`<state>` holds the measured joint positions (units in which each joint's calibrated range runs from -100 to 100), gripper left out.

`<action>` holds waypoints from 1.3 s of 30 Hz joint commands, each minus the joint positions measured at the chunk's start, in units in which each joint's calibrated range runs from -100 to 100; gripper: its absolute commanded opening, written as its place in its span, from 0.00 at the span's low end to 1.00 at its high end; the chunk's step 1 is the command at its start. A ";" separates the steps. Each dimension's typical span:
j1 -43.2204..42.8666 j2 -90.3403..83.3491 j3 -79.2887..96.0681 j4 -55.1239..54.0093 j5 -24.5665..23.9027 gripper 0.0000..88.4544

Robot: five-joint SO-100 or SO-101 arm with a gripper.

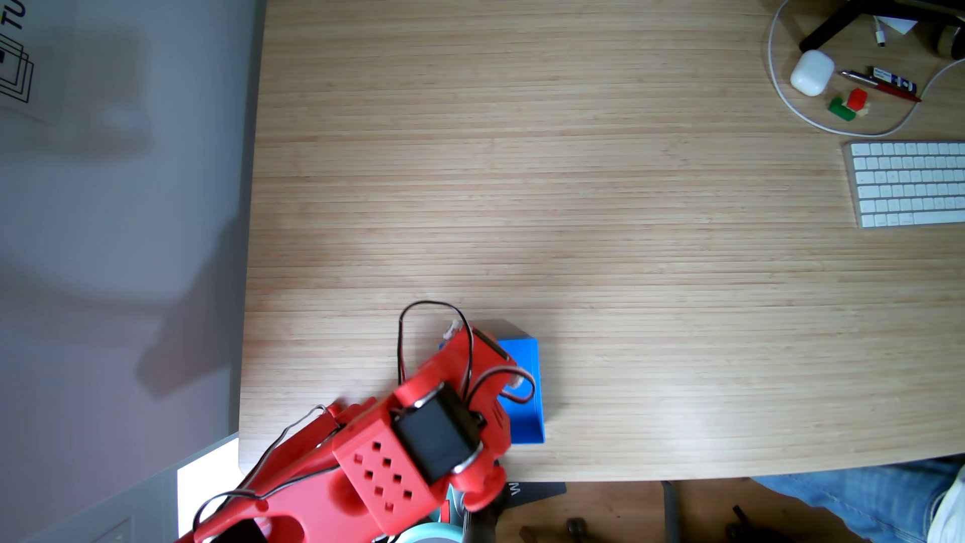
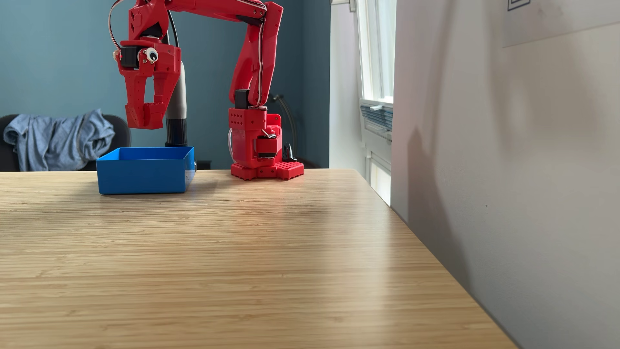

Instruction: Put the red lego brick in blue bin

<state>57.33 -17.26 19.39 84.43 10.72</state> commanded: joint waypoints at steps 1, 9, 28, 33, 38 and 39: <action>5.38 -4.53 2.21 -0.67 2.69 0.00; 10.07 -4.69 15.00 -10.01 5.67 0.00; 11.23 -4.69 33.33 -29.09 7.91 0.06; 11.23 -4.69 33.06 -28.93 7.91 0.18; 11.30 -4.69 30.16 -26.41 7.91 0.20; 11.30 -4.69 29.52 -25.60 7.91 0.20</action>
<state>68.58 -18.86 53.36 55.83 18.49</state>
